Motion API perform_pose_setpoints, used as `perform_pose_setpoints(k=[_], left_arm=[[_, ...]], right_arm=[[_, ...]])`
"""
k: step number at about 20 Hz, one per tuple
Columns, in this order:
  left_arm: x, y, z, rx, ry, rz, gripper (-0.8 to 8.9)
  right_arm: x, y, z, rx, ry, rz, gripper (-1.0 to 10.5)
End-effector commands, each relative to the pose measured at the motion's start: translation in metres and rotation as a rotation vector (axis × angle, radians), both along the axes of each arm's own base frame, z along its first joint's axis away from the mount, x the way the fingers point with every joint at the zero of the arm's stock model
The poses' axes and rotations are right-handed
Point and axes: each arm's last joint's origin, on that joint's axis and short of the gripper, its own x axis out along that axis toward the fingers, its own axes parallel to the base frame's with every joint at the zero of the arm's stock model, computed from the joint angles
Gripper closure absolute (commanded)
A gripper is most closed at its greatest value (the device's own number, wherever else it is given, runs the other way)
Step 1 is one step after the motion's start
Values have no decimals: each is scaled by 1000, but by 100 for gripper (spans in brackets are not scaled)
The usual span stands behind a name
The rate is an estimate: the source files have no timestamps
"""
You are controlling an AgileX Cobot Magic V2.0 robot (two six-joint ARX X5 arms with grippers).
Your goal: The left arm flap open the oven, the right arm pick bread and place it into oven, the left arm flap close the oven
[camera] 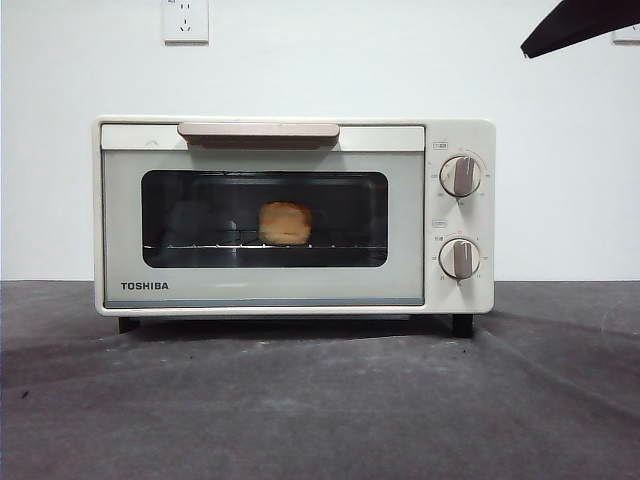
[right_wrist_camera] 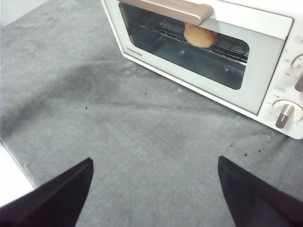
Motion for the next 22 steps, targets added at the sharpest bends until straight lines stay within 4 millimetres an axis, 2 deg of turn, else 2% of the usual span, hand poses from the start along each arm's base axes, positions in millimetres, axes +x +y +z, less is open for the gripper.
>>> perform_pose_setpoints(k=[1, 9, 10, 12, 13, 22], left_arm=[[-5, 1, 9, 23, -19, -7, 803], [-7, 1, 10, 23, -13, -8, 803], [-7, 1, 10, 23, -13, -8, 803], [-7, 1, 10, 23, -12, -8, 803], [-7, 1, 10, 23, -13, -8, 803], [-7, 1, 10, 23, -12, -8, 803]], right_arm=[[0, 2, 4, 5, -15, 13, 528], [0, 2, 4, 5, -16, 13, 538], [0, 2, 4, 4, -15, 13, 614], [0, 2, 4, 2, -17, 14, 919], [0, 2, 4, 2, -18, 13, 939], [0, 2, 4, 4, -18, 14, 939]])
